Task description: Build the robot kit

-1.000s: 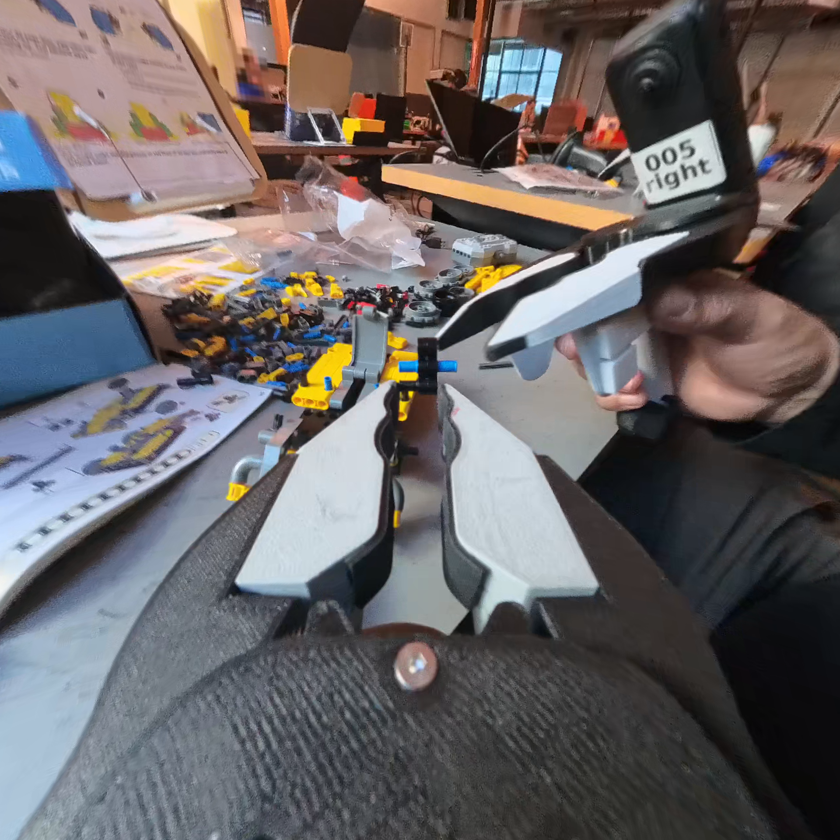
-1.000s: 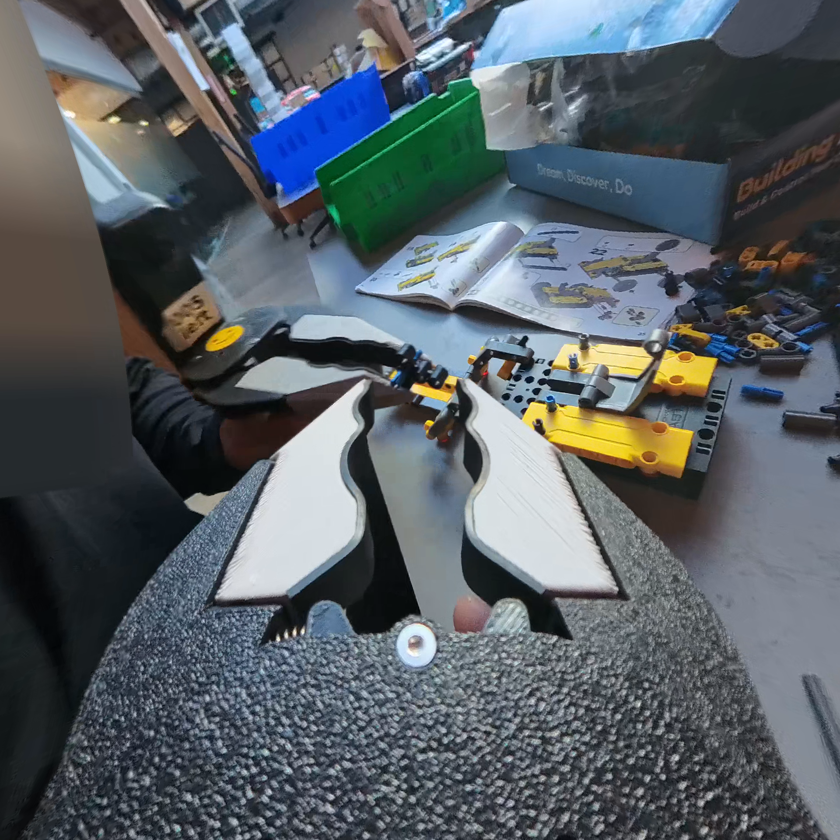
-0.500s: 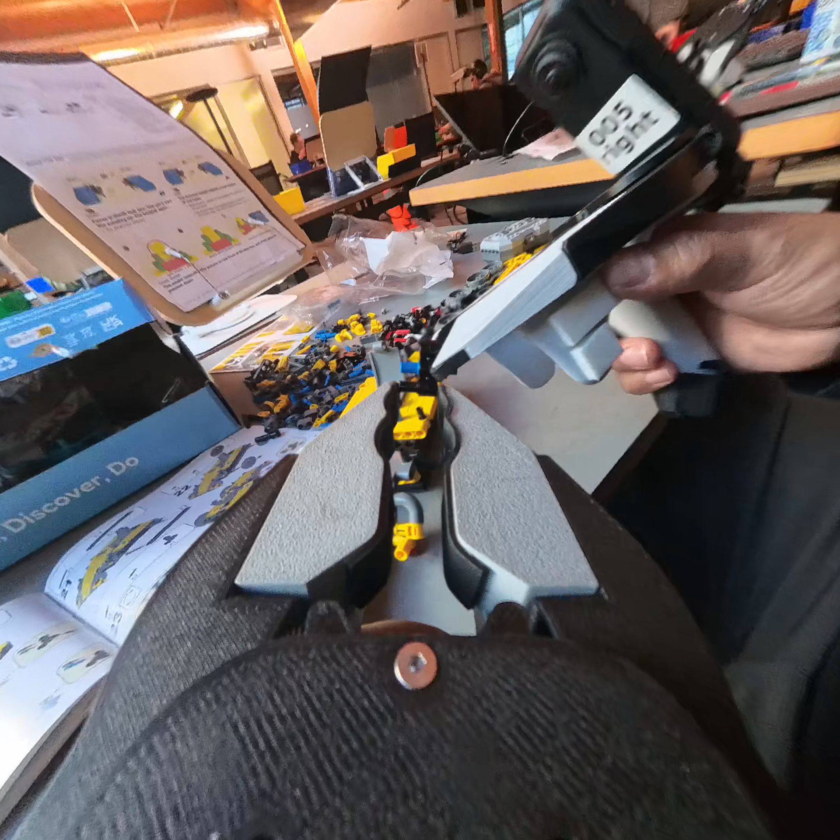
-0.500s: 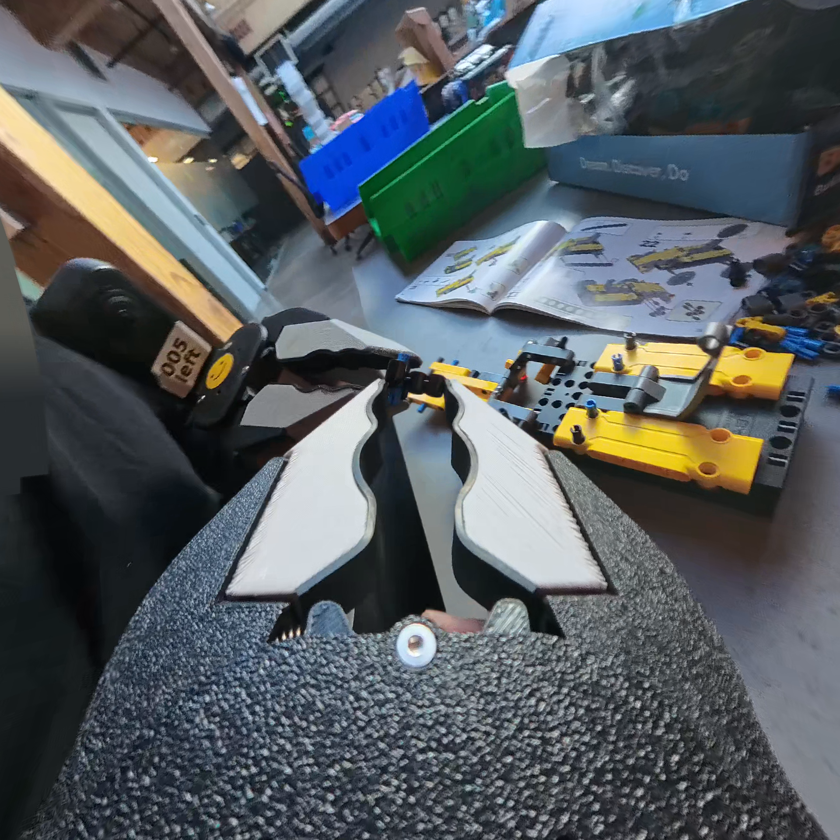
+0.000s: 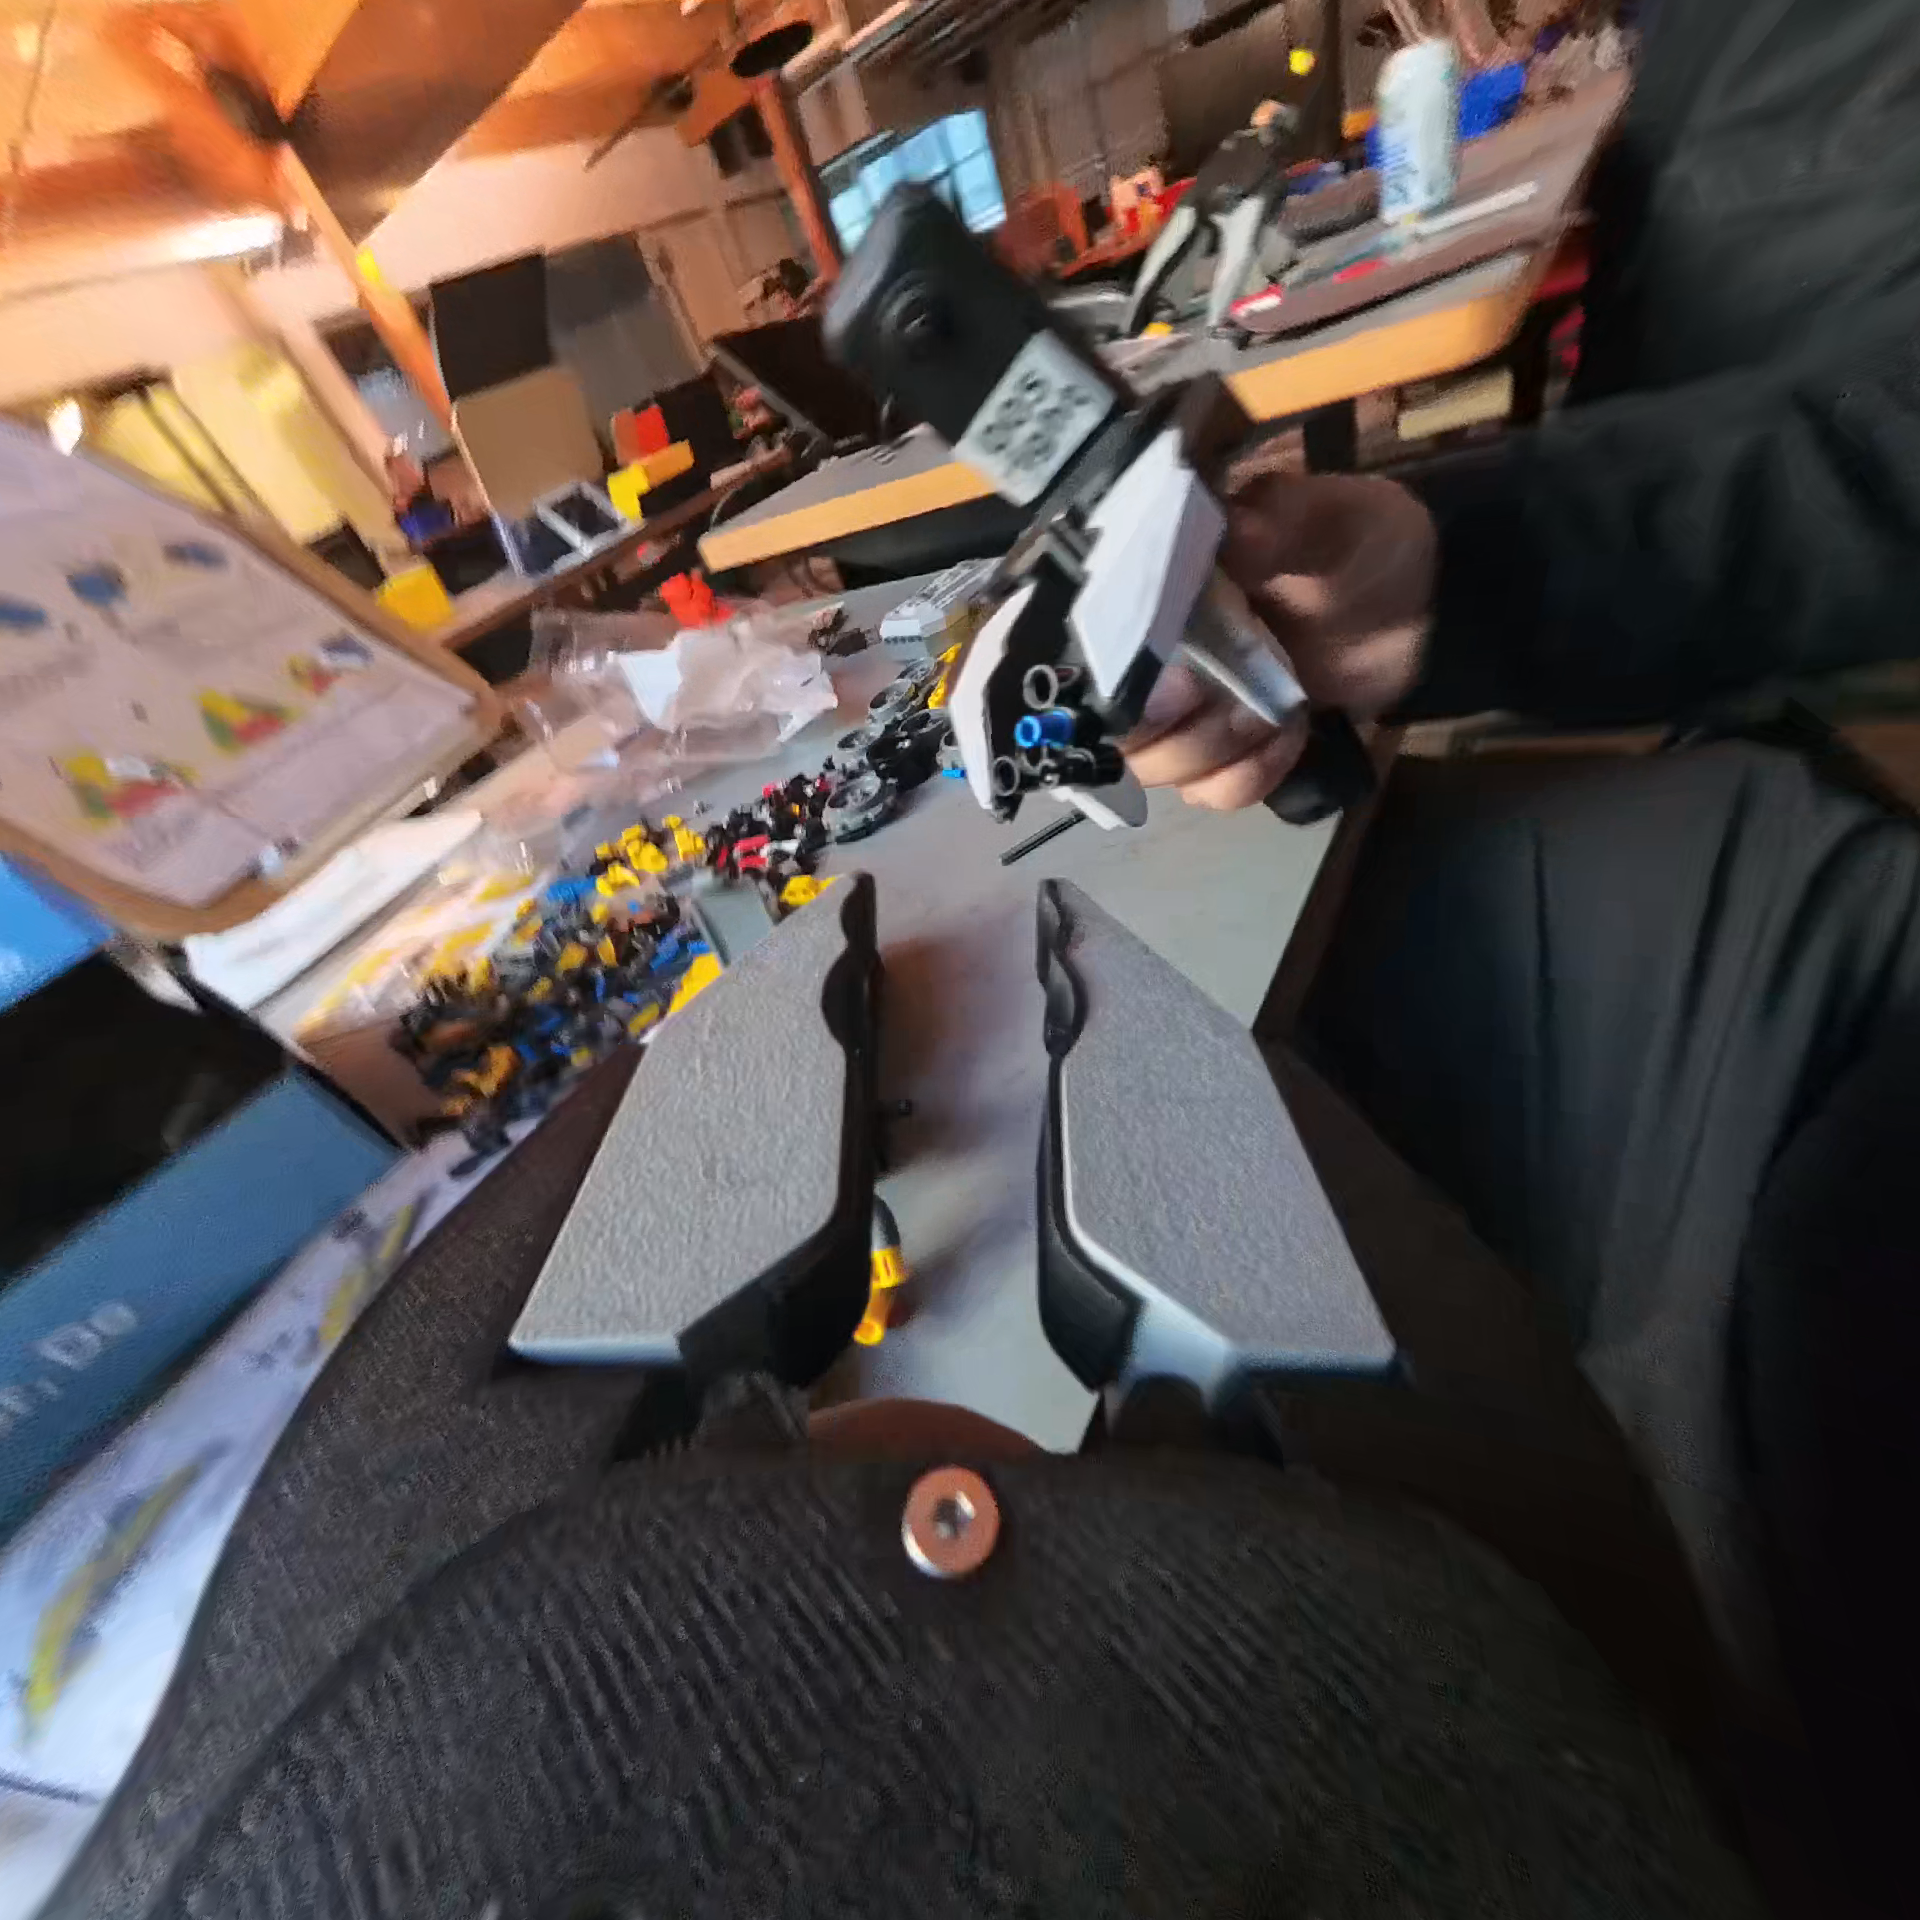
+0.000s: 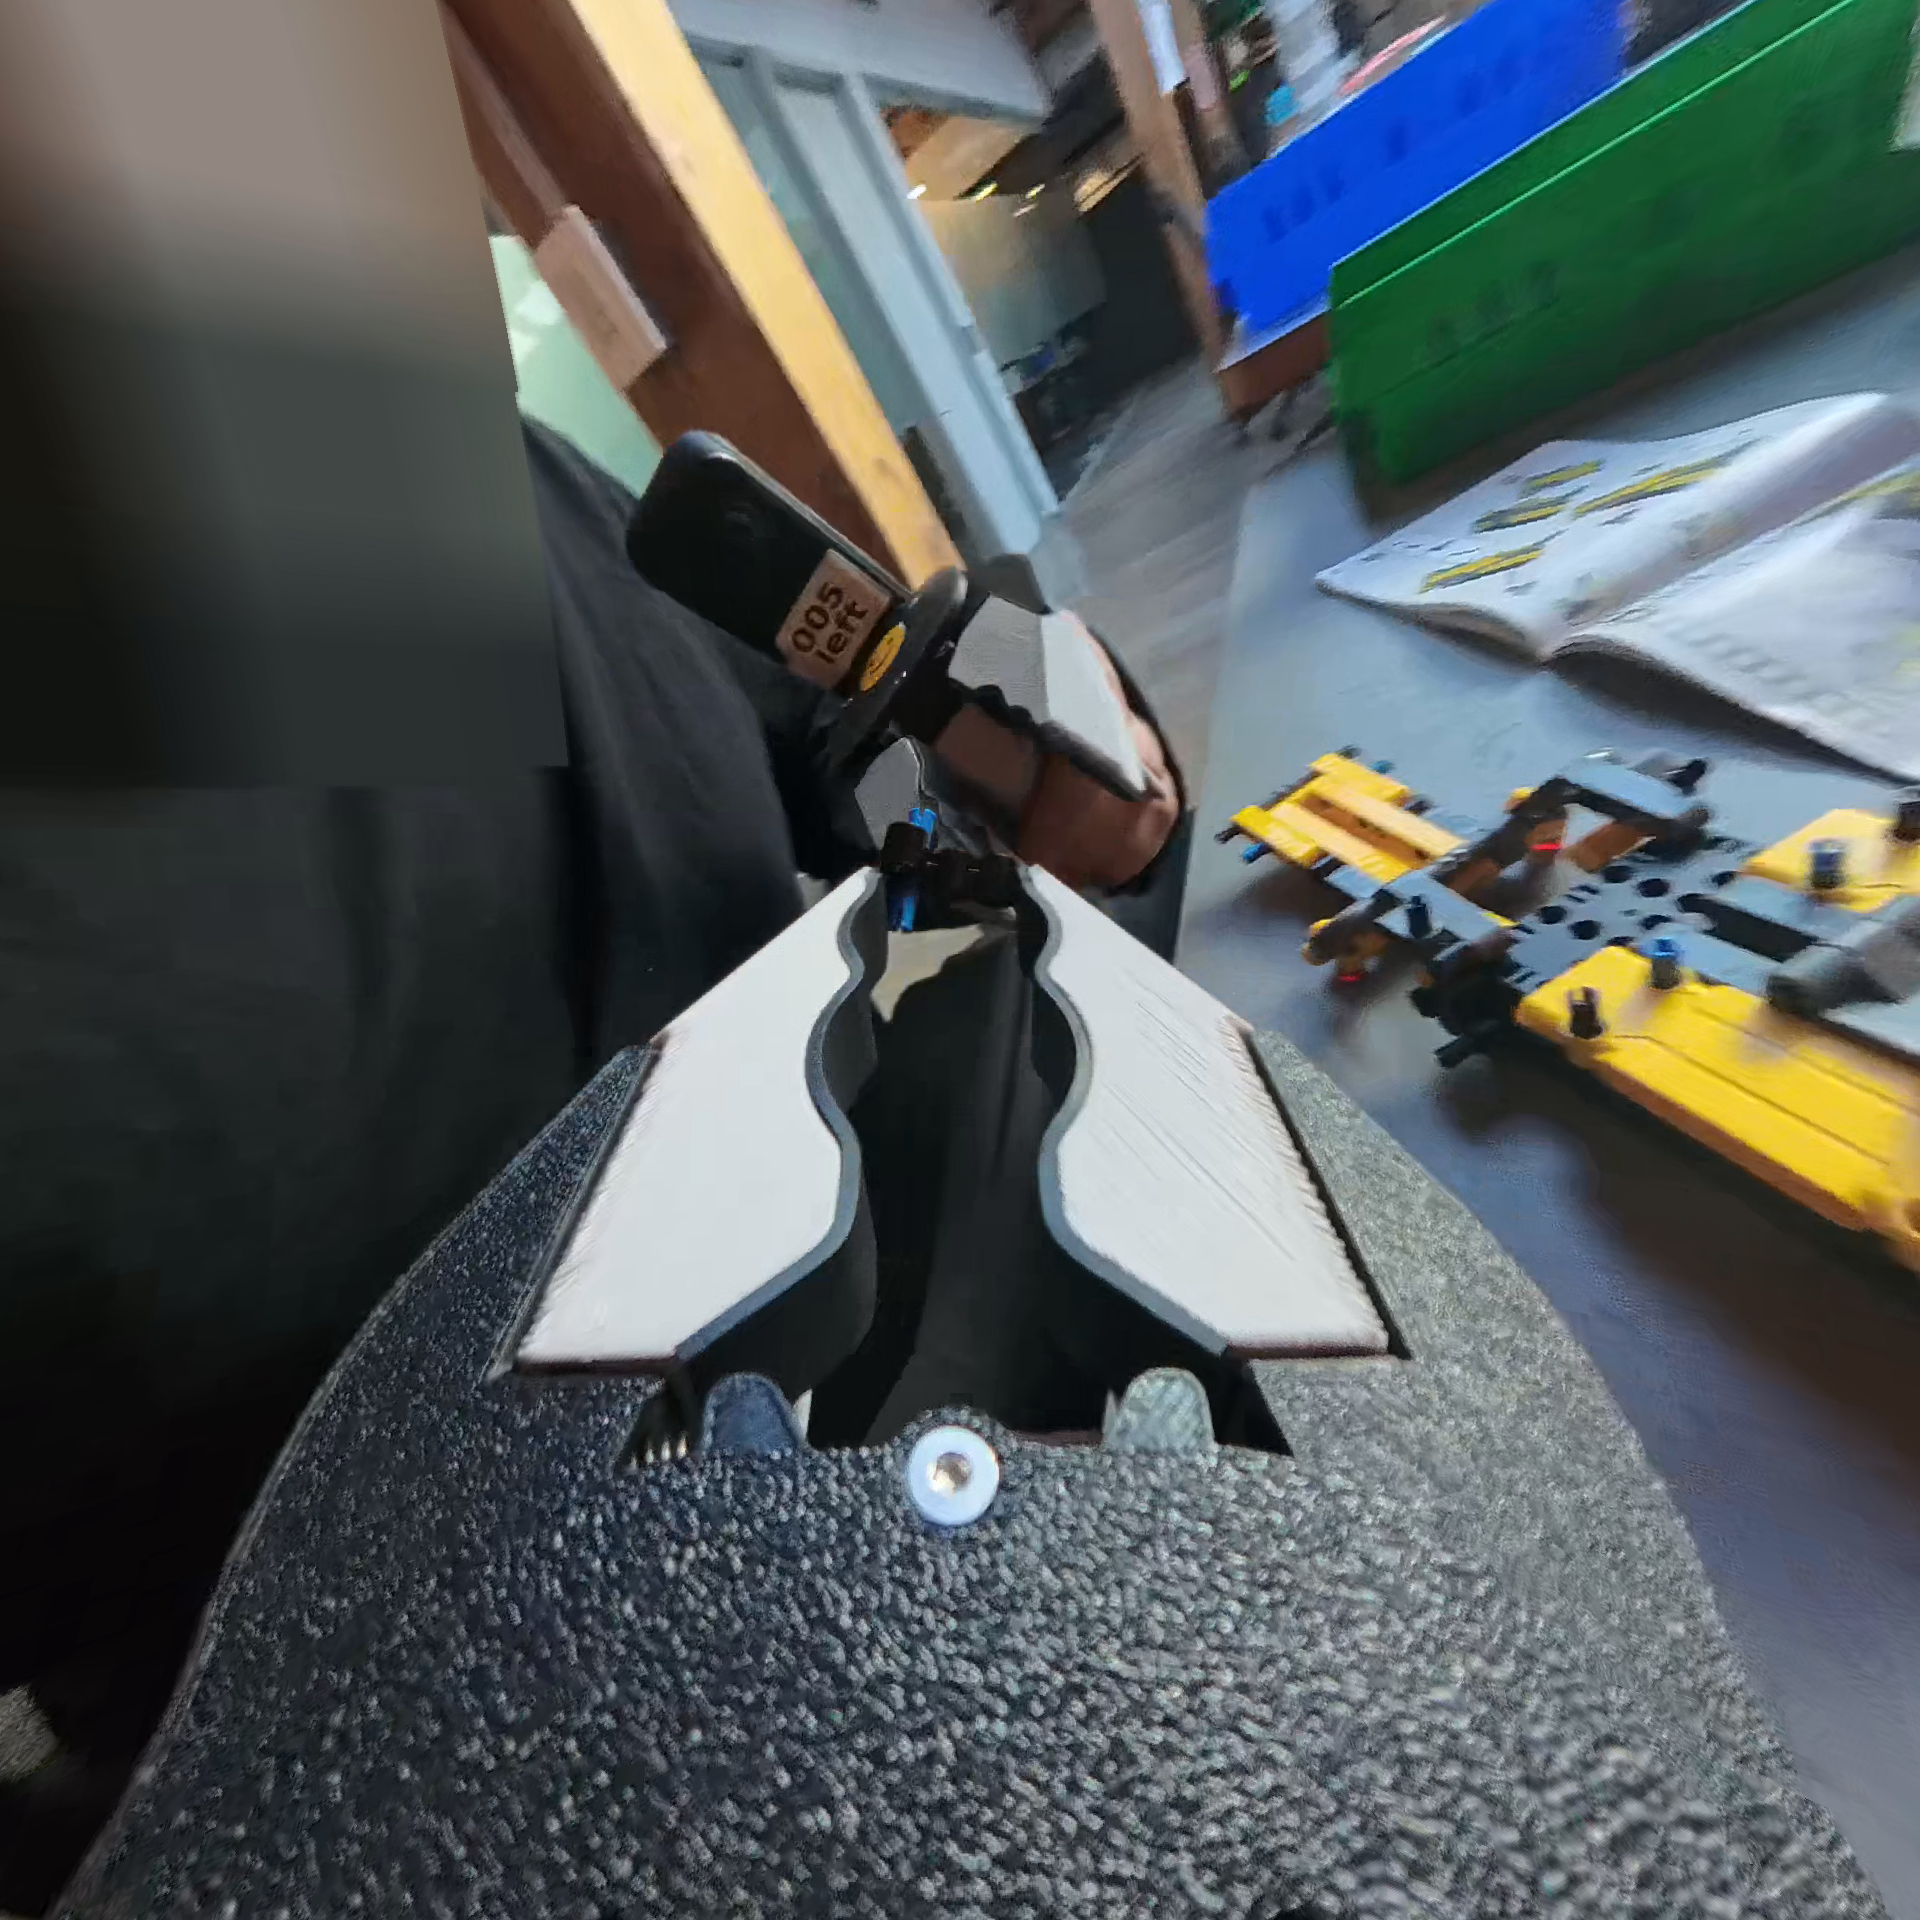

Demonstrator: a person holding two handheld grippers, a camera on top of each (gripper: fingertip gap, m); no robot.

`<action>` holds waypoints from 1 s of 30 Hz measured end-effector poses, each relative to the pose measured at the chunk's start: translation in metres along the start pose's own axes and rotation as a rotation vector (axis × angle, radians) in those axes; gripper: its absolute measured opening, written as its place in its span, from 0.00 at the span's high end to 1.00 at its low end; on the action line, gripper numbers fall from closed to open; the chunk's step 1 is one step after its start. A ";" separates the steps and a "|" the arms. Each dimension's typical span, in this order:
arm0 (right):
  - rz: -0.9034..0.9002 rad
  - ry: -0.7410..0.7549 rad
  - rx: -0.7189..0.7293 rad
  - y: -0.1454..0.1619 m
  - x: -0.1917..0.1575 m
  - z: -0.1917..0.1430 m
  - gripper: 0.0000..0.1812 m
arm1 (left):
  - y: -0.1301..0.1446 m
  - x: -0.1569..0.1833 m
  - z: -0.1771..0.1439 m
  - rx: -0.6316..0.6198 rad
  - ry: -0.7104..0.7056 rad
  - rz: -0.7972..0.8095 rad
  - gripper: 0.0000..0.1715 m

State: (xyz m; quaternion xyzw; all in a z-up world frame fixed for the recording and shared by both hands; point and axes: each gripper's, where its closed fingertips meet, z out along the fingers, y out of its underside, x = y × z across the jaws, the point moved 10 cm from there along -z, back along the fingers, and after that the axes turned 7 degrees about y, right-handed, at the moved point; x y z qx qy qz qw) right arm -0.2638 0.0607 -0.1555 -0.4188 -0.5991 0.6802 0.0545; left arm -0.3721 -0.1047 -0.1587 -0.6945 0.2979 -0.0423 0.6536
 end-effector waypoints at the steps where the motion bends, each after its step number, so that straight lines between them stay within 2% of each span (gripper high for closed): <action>1: 0.002 -0.027 -0.014 0.001 0.001 0.001 0.87 | -0.002 0.004 -0.001 0.004 0.020 0.071 0.85; 5: 0.028 -0.157 -0.082 0.005 0.003 0.007 0.87 | -0.006 0.018 -0.002 0.029 0.078 0.256 0.85; 8: 0.044 -0.207 -0.124 0.006 0.006 0.010 0.87 | -0.008 0.023 -0.004 0.049 0.111 0.304 0.87; 14: 0.066 -0.302 -0.200 0.008 0.009 0.020 0.87 | -0.006 0.027 -0.002 0.026 0.173 0.311 0.90; 17: 0.066 -0.324 -0.230 0.007 0.010 0.024 0.87 | -0.007 0.025 -0.004 0.022 0.174 0.319 0.97; 27: 0.070 -0.373 -0.242 0.004 0.013 0.030 0.87 | -0.007 0.020 -0.005 0.041 0.223 0.222 0.96; 30: 0.068 -0.354 -0.241 0.002 0.017 0.029 0.87 | -0.008 0.017 -0.004 0.008 0.214 0.234 0.96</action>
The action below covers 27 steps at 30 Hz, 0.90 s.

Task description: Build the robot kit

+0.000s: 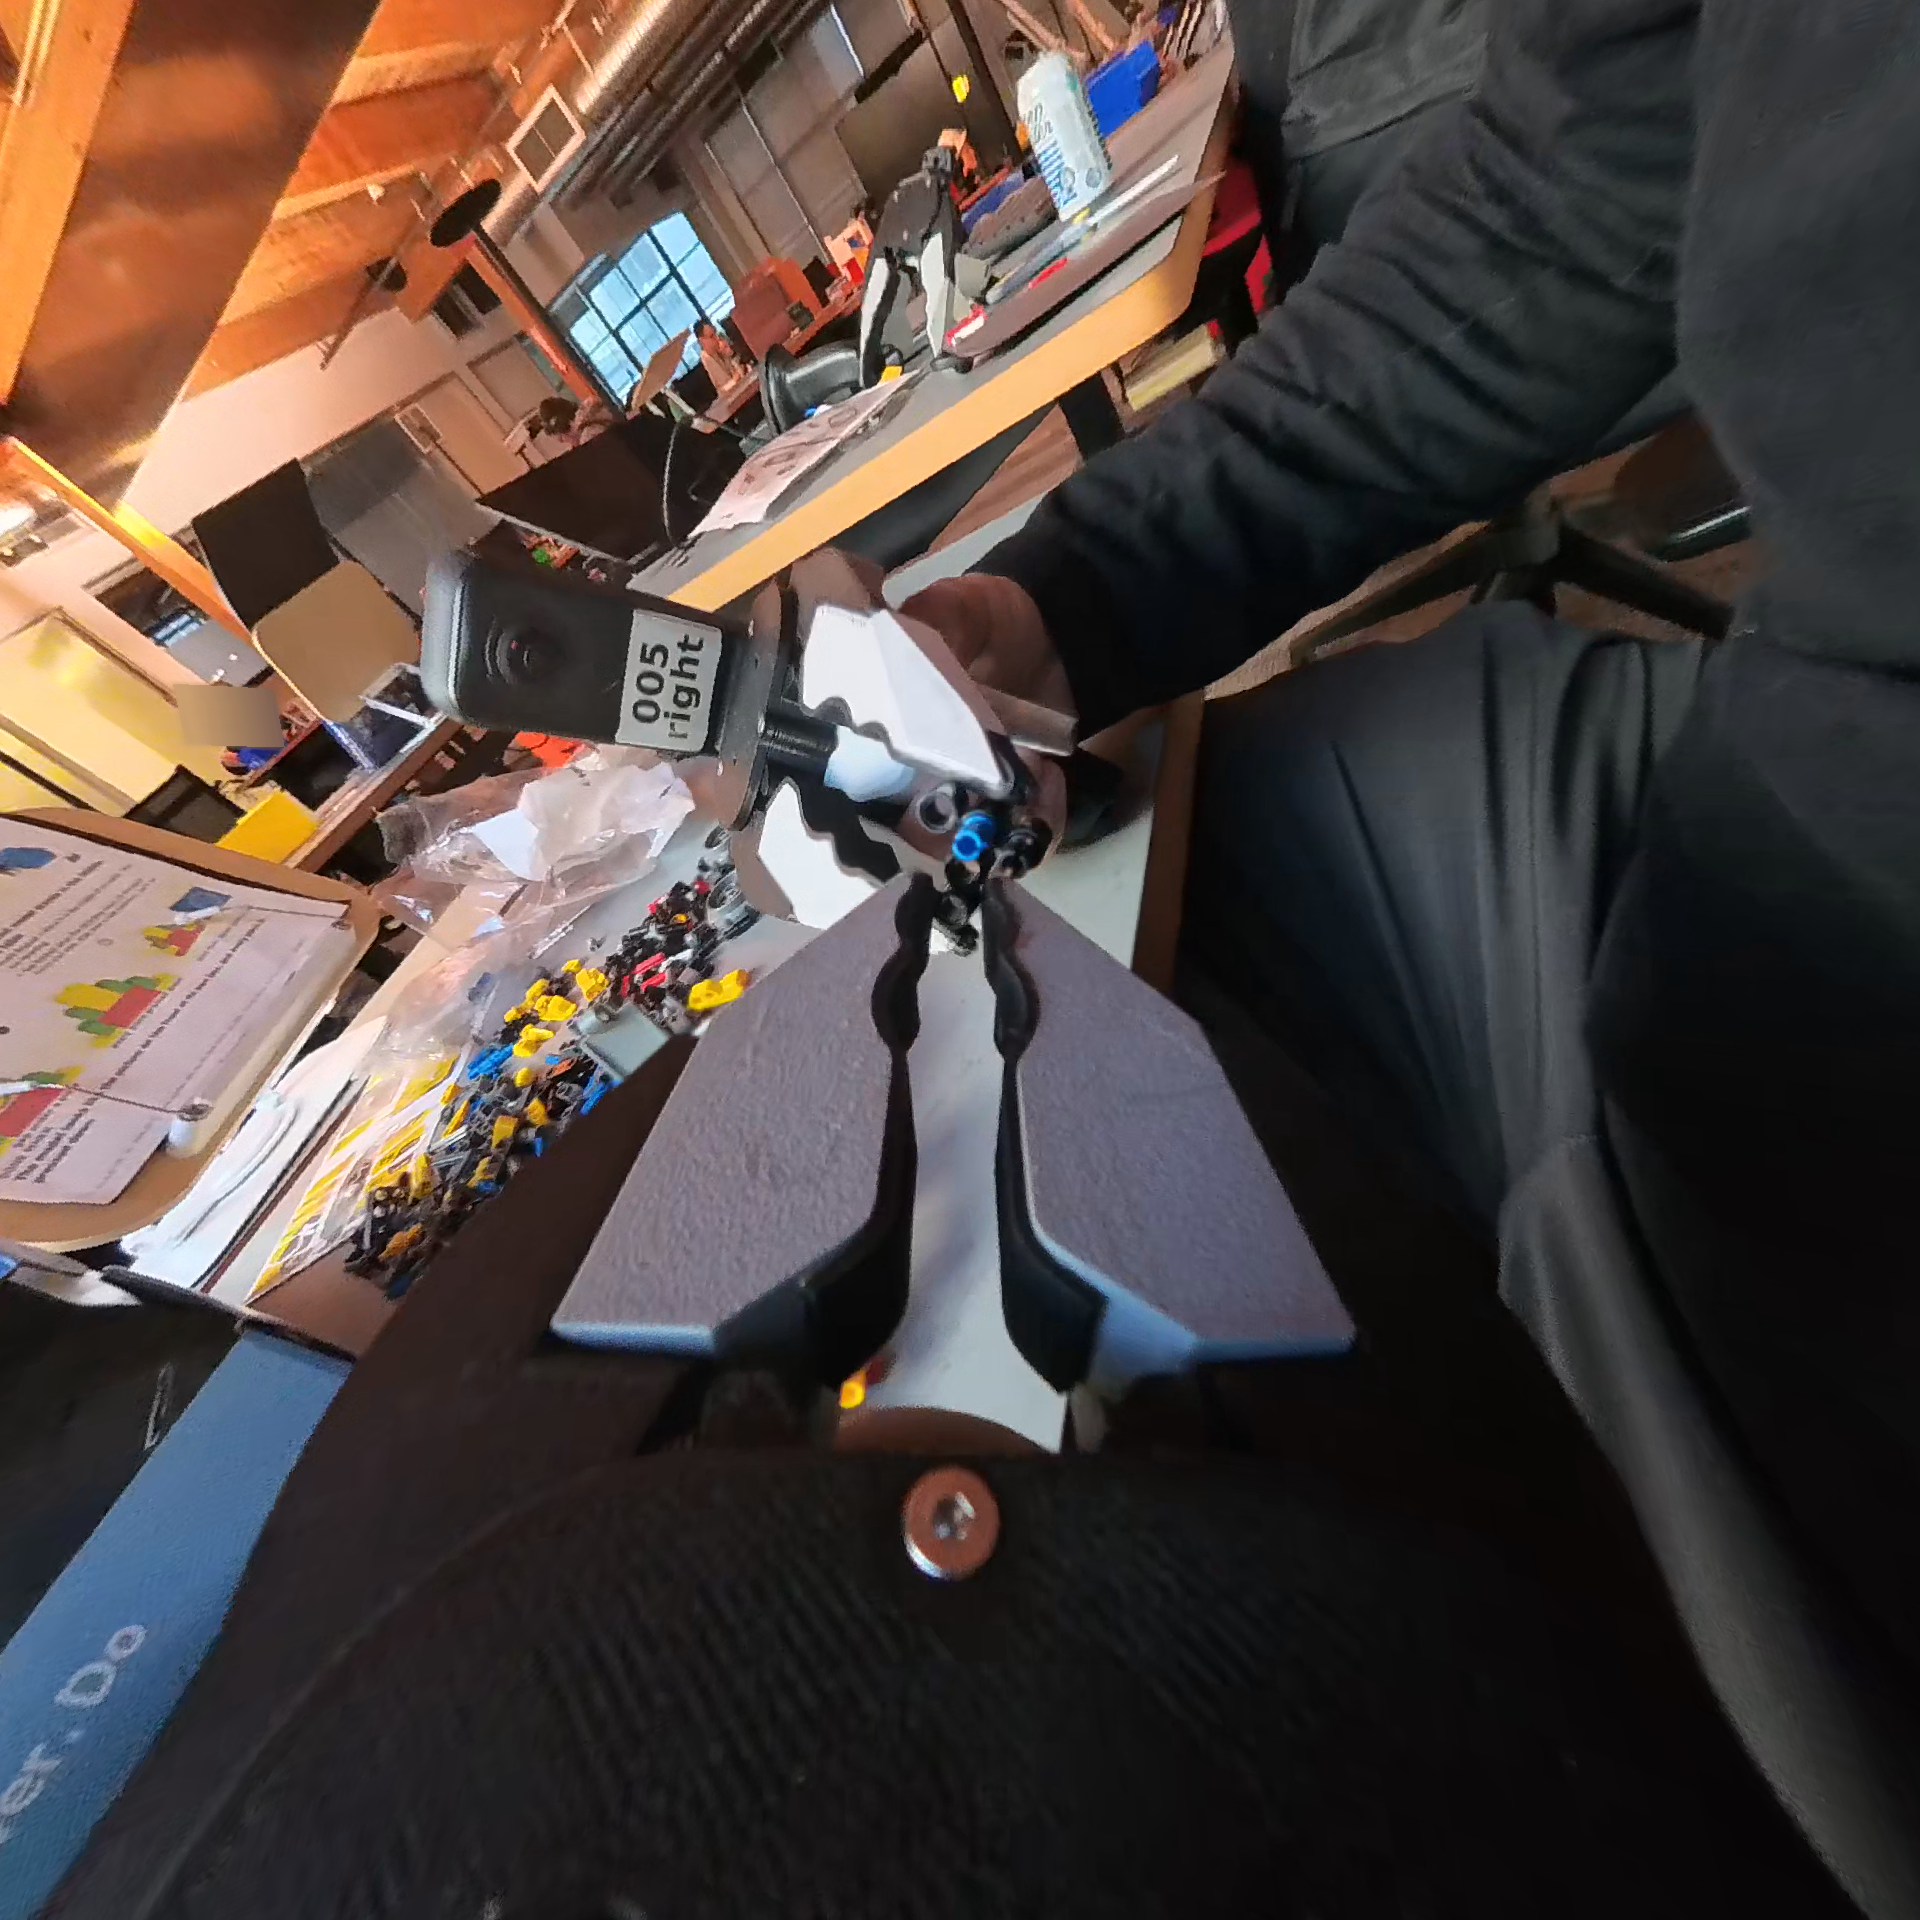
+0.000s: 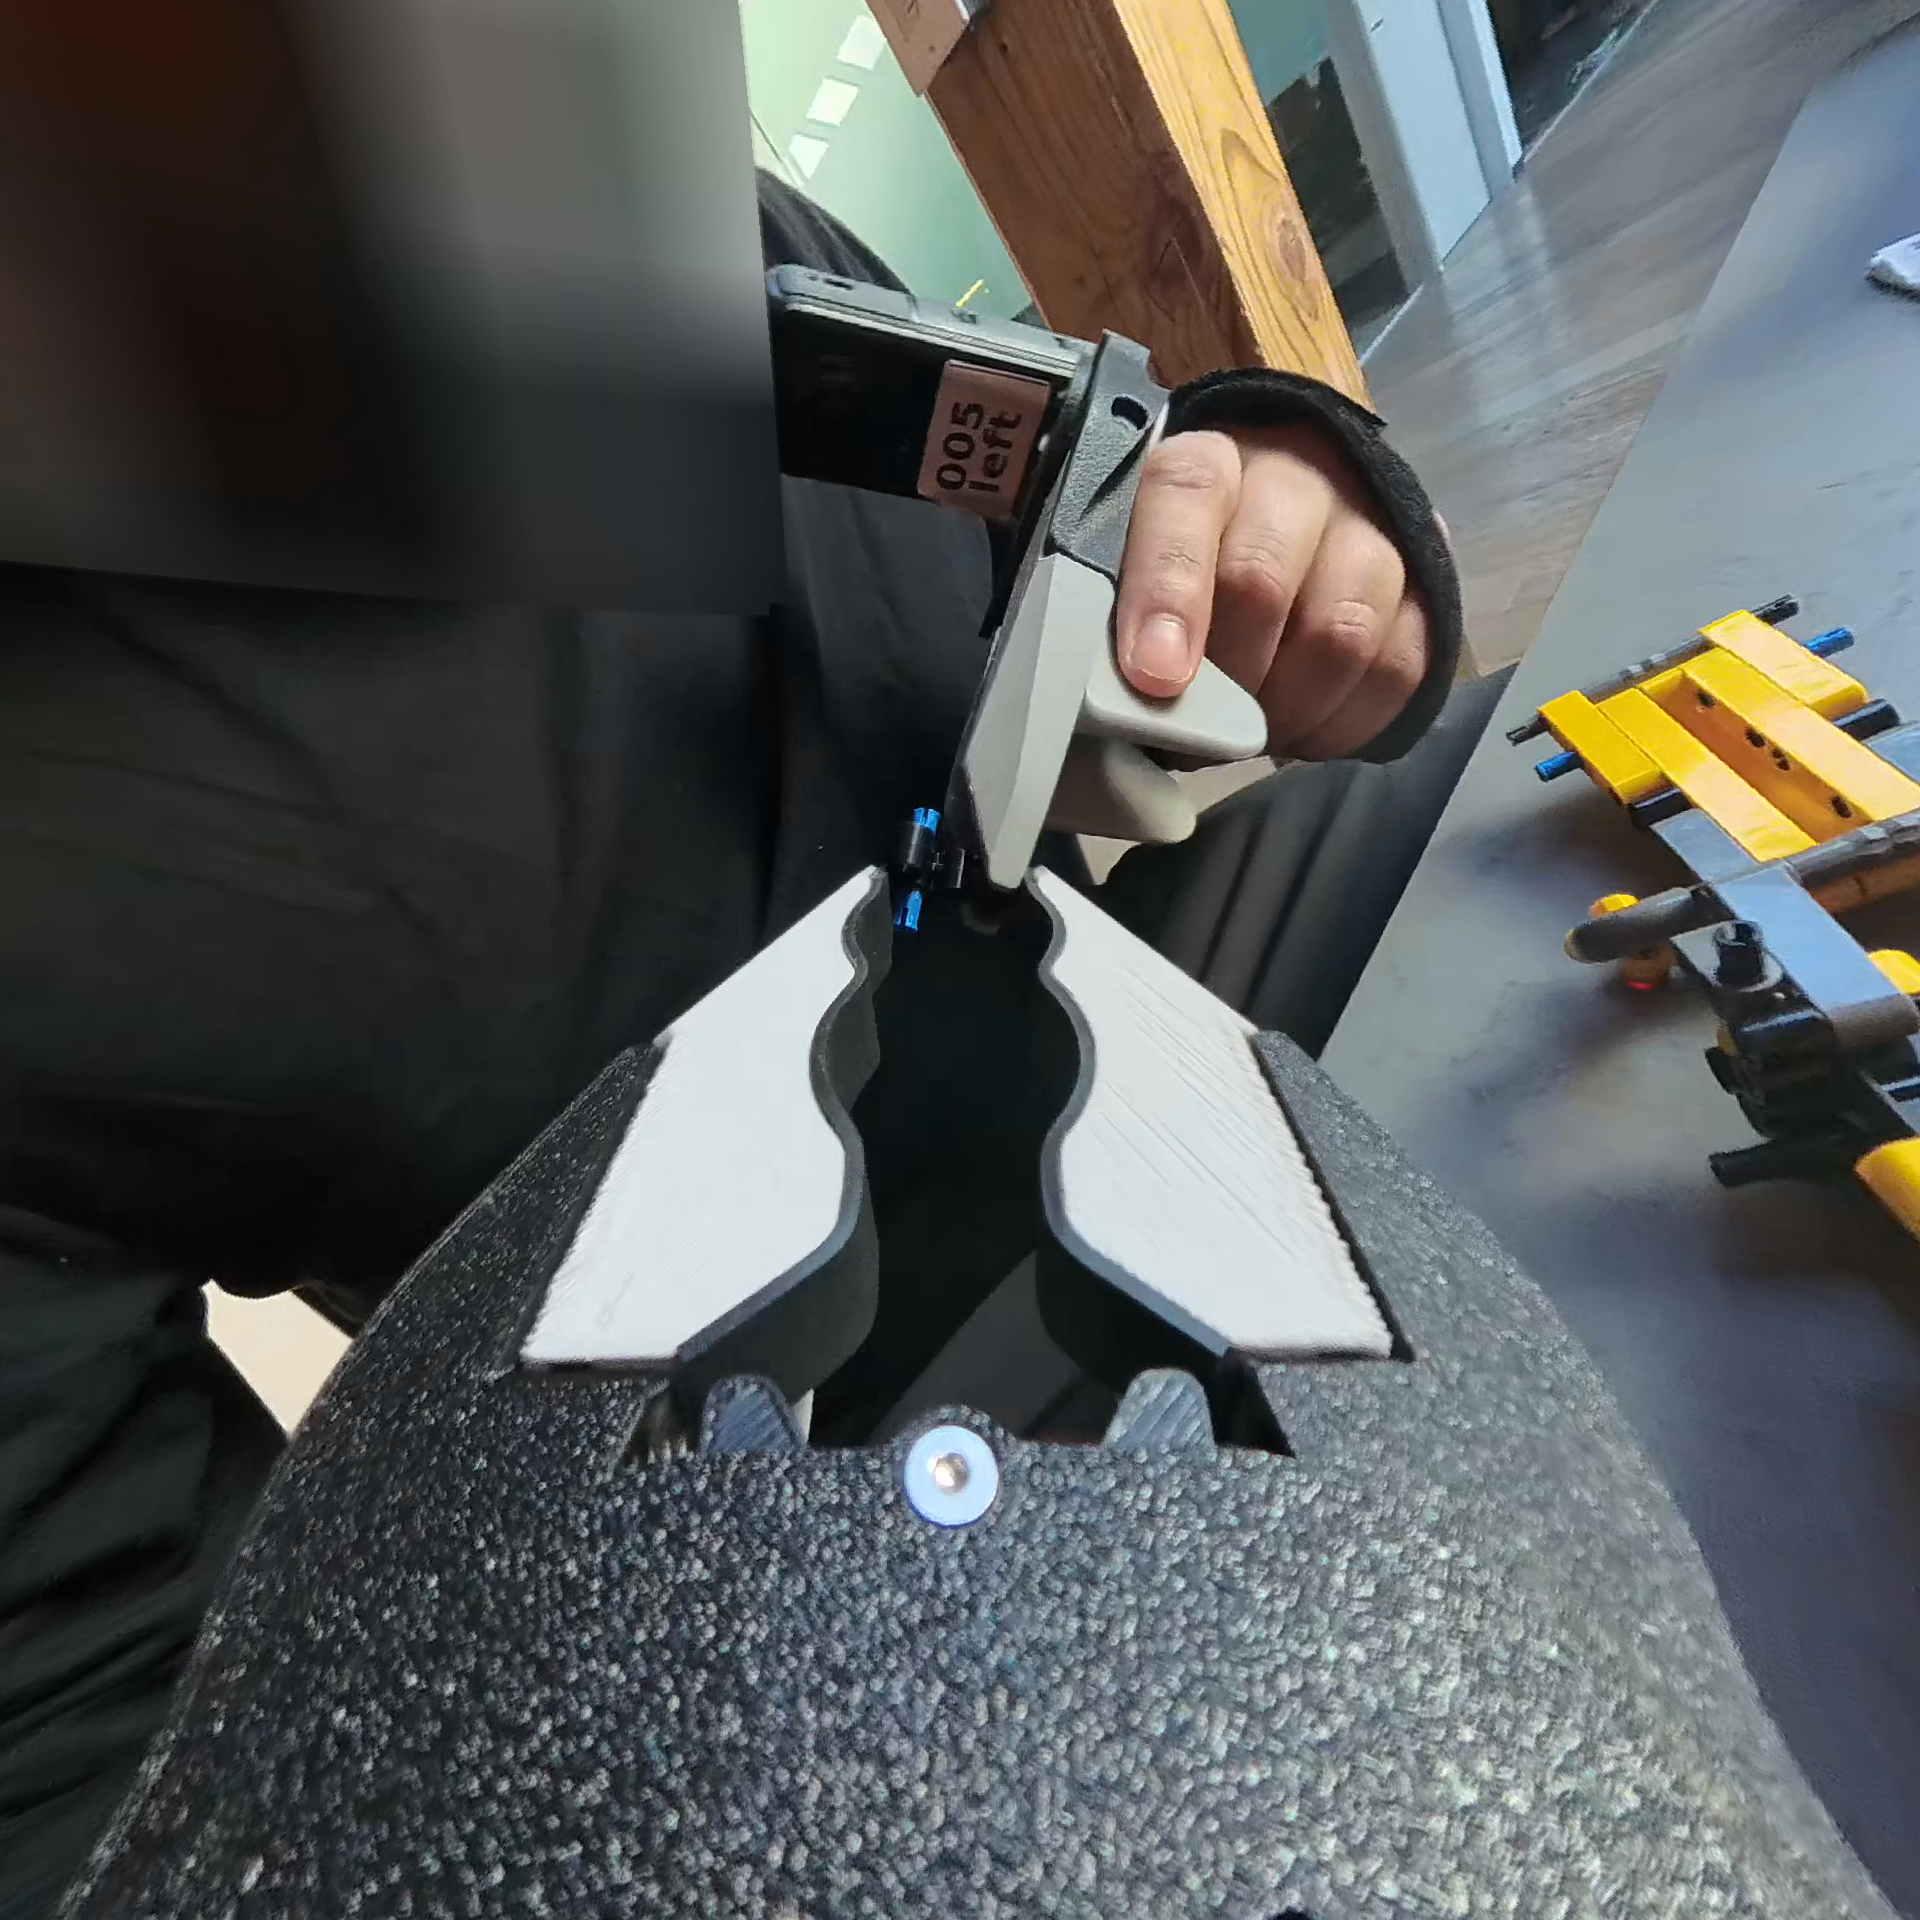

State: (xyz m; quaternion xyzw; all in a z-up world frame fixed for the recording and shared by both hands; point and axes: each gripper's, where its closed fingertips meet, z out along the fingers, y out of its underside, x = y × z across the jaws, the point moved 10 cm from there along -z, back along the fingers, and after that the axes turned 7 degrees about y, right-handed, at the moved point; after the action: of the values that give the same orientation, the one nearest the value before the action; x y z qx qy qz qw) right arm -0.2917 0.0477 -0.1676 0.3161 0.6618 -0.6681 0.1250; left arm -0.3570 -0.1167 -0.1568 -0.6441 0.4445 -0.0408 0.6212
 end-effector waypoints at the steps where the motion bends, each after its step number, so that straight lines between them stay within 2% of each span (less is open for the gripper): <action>1: 0.002 0.010 0.006 -0.001 0.001 -0.001 0.87 | 0.000 -0.001 0.000 -0.010 -0.006 -0.001 0.97; 4: 0.020 0.109 0.021 -0.006 0.005 -0.008 0.86 | 0.001 -0.008 0.000 -0.063 -0.031 -0.037 0.97; 8: -0.006 0.383 0.061 -0.010 0.006 -0.024 0.82 | 0.007 -0.021 0.001 -0.178 -0.097 -0.112 0.97; 11: -0.069 0.611 0.074 -0.009 0.000 -0.030 0.81 | 0.013 -0.028 0.003 -0.259 -0.142 -0.175 0.97; 17: -0.299 0.926 -0.012 -0.004 -0.021 -0.014 0.79 | 0.026 -0.031 0.011 -0.408 -0.169 -0.241 0.97; 21: -0.397 1.029 -0.041 0.000 -0.029 -0.001 0.79 | 0.026 -0.030 0.014 -0.436 -0.172 -0.249 0.97; 27: -0.573 1.138 -0.186 0.004 -0.027 0.018 0.79 | 0.022 -0.024 0.017 -0.471 -0.166 -0.205 0.98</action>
State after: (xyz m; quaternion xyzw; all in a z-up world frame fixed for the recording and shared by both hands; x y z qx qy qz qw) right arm -0.2731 0.0230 -0.1561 0.4196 0.7379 -0.3428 -0.4024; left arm -0.3729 -0.0844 -0.1673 -0.8138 0.3216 0.0540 0.4811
